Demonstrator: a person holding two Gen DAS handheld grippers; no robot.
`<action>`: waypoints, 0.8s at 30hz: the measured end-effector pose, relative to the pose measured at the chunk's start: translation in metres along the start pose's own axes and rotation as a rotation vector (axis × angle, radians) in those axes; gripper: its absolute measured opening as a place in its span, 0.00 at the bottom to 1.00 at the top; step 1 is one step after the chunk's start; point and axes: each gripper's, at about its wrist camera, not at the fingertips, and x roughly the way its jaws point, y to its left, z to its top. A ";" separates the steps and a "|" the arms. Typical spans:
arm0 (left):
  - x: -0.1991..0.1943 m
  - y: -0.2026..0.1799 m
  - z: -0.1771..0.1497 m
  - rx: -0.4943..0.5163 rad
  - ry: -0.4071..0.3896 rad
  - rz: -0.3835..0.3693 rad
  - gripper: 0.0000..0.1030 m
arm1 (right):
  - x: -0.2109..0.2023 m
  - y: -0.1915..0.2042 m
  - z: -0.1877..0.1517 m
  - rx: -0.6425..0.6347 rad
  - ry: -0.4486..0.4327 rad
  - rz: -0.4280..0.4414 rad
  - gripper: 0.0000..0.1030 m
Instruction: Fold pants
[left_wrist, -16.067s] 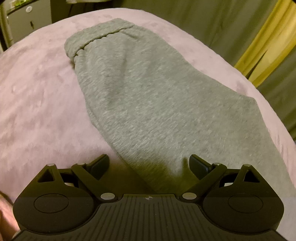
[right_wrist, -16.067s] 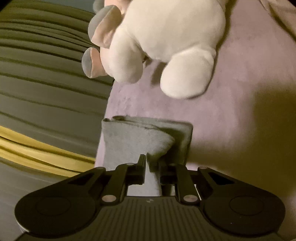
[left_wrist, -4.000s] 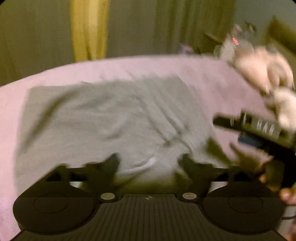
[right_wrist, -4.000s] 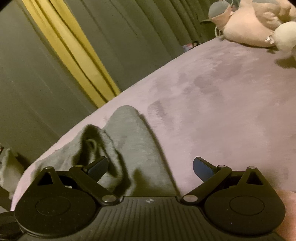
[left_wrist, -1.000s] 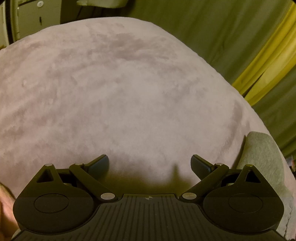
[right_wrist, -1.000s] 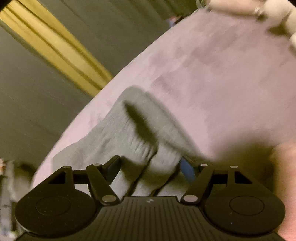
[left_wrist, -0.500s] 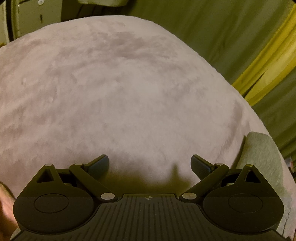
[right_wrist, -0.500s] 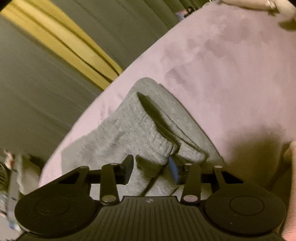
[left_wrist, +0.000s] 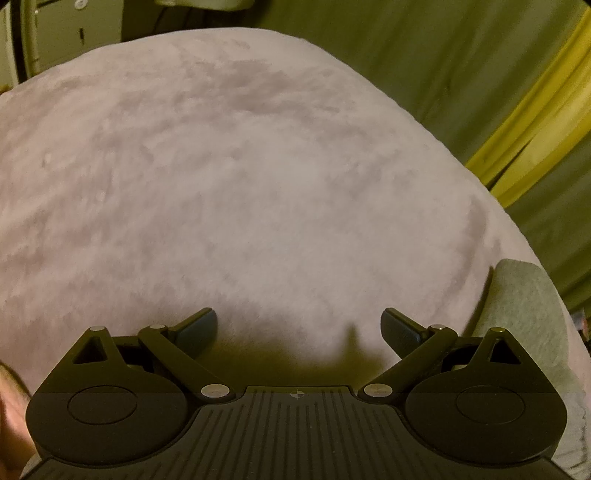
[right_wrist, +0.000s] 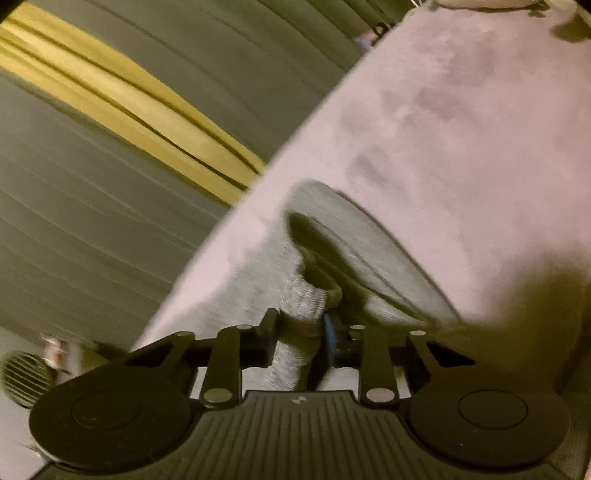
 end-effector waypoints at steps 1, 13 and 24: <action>0.000 0.000 0.000 -0.001 0.000 0.001 0.97 | -0.006 -0.003 0.003 0.075 0.008 0.078 0.19; -0.001 0.003 0.002 -0.012 0.001 0.008 0.97 | -0.001 -0.002 -0.013 -0.274 0.054 -0.267 0.18; -0.025 0.031 0.025 -0.133 -0.028 0.017 0.97 | -0.011 0.040 -0.021 -0.536 -0.079 -0.235 0.44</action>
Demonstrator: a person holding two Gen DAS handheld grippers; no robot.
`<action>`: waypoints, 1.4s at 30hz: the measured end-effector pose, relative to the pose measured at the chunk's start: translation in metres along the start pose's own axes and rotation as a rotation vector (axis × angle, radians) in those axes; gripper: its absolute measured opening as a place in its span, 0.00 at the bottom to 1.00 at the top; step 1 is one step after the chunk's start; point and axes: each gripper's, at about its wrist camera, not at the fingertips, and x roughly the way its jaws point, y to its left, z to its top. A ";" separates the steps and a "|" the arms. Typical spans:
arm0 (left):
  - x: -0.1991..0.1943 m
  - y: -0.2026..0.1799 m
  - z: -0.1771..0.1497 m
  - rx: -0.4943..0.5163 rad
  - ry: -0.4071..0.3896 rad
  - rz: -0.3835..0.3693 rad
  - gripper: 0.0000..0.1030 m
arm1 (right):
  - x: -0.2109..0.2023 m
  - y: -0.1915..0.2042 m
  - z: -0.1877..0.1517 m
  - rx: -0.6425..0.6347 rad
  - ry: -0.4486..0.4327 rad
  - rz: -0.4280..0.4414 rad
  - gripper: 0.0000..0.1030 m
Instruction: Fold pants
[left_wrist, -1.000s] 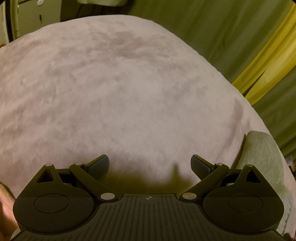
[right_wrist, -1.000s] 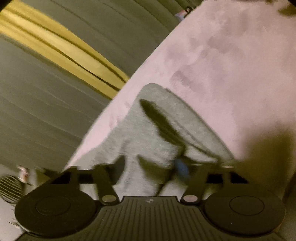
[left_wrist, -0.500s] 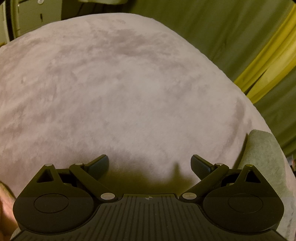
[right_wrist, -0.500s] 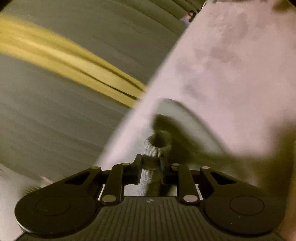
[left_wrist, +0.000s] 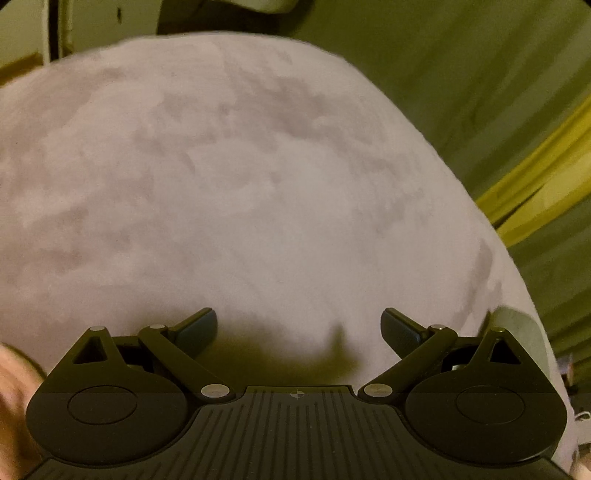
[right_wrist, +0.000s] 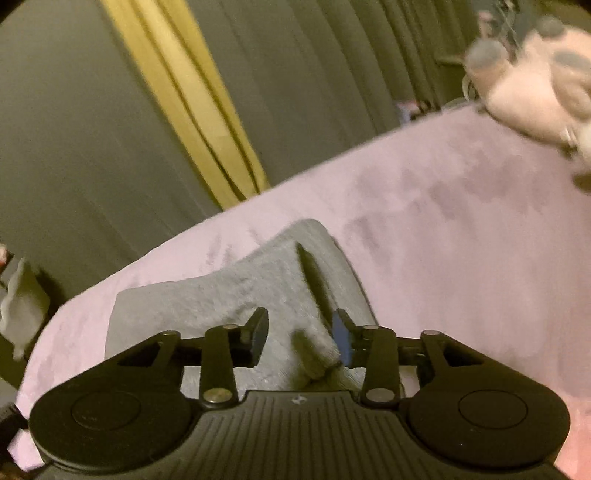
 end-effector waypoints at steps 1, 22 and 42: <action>-0.006 0.002 0.006 0.010 -0.021 0.023 0.97 | 0.006 0.002 -0.002 -0.025 -0.004 -0.001 0.58; -0.013 -0.084 -0.033 0.729 0.042 -0.145 0.97 | 0.079 -0.033 -0.019 -0.021 0.250 -0.049 0.96; 0.106 -0.183 -0.074 0.800 0.326 -0.337 1.00 | 0.115 -0.060 -0.010 0.083 0.297 0.115 0.96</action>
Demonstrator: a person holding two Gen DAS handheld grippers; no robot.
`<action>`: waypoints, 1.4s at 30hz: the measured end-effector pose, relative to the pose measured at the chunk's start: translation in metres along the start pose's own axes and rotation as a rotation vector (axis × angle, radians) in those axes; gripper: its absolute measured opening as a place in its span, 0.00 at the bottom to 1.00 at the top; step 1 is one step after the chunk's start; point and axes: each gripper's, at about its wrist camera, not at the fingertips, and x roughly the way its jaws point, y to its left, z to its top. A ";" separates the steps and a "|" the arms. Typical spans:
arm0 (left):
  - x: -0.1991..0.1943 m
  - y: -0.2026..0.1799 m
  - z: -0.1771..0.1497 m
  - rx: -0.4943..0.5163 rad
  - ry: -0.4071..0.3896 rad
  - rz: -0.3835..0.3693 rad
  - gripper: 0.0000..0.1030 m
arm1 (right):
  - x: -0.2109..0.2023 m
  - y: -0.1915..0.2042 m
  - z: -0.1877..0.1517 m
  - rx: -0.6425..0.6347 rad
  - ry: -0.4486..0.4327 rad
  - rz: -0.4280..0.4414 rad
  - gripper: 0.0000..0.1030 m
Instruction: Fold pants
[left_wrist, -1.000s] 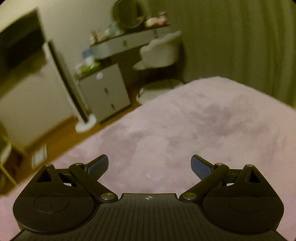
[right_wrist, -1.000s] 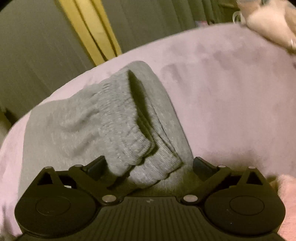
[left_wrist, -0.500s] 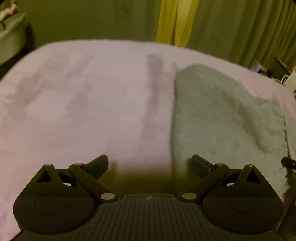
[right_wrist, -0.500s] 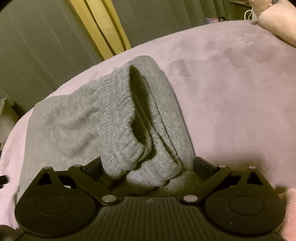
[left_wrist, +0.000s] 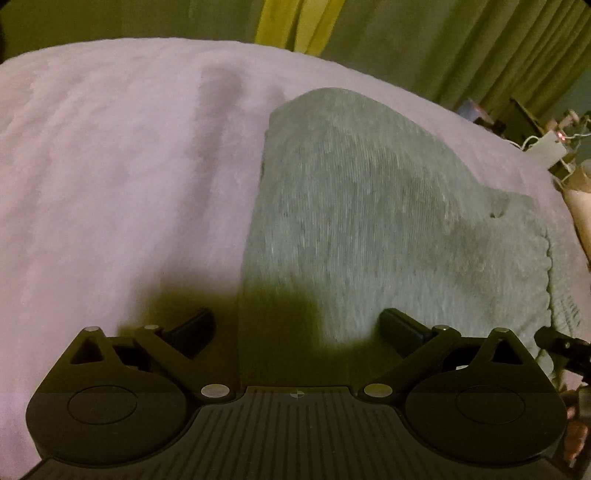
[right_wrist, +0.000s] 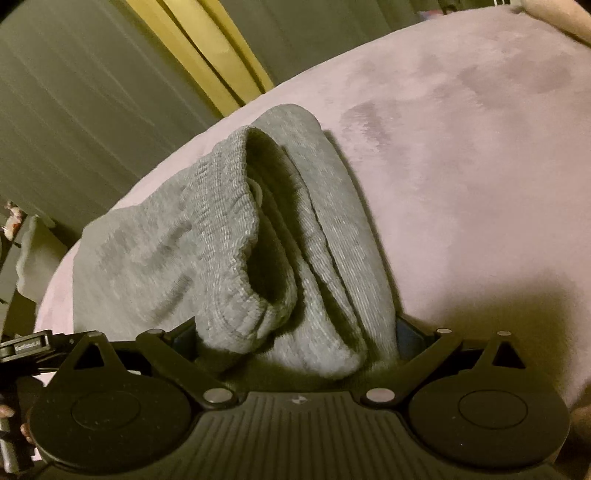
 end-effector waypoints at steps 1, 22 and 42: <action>0.000 0.000 -0.001 0.003 -0.002 -0.010 1.00 | 0.002 -0.001 0.004 -0.007 0.008 0.014 0.96; 0.015 -0.013 0.011 0.113 0.035 -0.162 1.00 | 0.018 -0.055 0.044 0.183 0.105 0.313 0.96; 0.015 -0.025 0.024 0.116 0.017 -0.232 0.78 | 0.038 -0.027 0.054 0.010 0.086 0.291 0.74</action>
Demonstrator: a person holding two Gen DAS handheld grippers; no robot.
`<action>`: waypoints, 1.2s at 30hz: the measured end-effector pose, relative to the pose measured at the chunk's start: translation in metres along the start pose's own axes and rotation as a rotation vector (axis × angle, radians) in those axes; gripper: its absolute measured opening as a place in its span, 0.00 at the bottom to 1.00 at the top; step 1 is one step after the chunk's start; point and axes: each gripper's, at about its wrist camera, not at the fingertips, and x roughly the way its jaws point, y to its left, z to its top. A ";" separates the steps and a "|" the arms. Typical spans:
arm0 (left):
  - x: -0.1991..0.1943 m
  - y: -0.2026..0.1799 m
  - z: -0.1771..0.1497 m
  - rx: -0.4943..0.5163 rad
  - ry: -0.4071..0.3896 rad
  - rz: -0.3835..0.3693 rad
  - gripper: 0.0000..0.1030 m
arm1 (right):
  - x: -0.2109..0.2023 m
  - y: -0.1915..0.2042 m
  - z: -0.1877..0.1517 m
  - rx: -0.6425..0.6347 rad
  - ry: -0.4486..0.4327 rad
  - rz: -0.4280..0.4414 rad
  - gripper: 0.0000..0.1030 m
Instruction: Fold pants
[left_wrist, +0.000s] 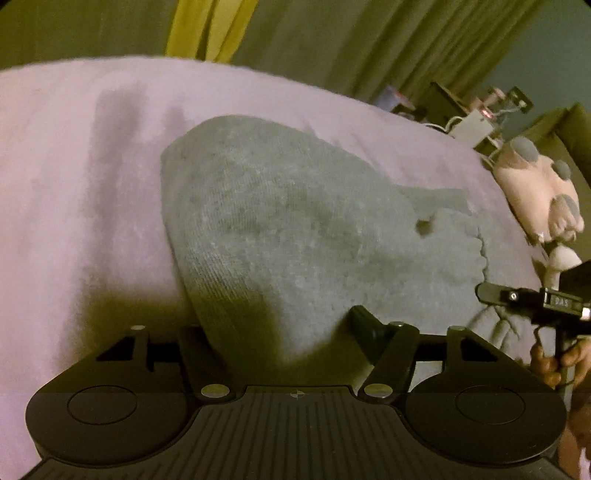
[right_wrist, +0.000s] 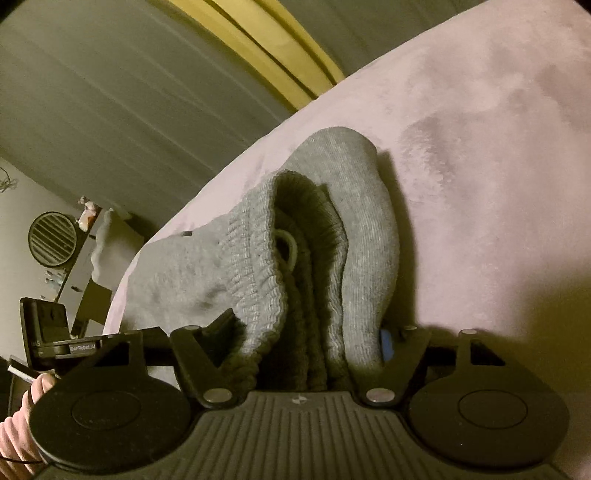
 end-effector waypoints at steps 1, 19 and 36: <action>0.006 0.001 0.002 -0.027 0.011 0.003 0.83 | 0.003 -0.001 0.002 0.017 0.006 0.007 0.78; -0.038 -0.041 0.064 -0.075 -0.220 0.067 0.51 | -0.033 0.075 0.045 -0.128 -0.257 -0.051 0.54; -0.086 0.025 -0.043 -0.275 -0.189 0.495 0.96 | -0.028 0.095 0.031 -0.250 -0.415 -0.364 0.38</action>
